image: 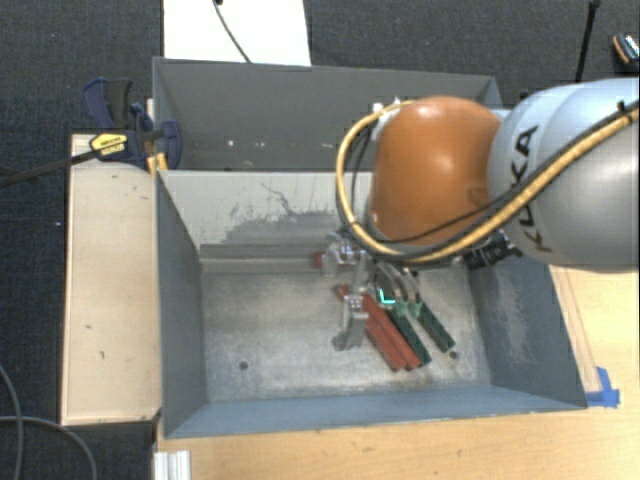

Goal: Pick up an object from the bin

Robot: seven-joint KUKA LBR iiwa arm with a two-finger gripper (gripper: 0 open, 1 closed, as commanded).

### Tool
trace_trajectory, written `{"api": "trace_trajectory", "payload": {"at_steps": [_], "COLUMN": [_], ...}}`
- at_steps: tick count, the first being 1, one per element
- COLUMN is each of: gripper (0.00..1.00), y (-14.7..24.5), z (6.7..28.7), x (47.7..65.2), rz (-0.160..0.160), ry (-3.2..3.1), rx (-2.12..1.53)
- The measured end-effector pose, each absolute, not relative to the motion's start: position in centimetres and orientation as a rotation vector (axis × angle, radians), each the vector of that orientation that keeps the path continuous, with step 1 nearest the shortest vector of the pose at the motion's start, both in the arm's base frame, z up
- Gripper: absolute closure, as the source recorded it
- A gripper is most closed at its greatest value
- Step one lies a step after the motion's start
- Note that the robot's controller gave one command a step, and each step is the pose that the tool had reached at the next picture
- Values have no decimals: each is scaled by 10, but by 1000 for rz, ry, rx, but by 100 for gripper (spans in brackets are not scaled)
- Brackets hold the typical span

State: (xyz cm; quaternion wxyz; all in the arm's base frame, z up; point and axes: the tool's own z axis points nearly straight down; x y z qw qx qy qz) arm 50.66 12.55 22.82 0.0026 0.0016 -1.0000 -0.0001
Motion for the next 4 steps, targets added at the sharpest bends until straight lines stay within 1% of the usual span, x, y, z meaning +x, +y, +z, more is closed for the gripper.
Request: {"api": "trace_trajectory", "payload": {"at_steps": [1, 2, 3, 4], "gripper": [0, 0, 0, 100], "y": [16, 33, -15, -13], "z": [135, 95, 70, 72], "x": [513, 511, 528, 528], "rz": [5, -1, 1, -1], "ry": [-3132, -3115, -3097, -3099], "rx": [179, 387, 548, 543]}}
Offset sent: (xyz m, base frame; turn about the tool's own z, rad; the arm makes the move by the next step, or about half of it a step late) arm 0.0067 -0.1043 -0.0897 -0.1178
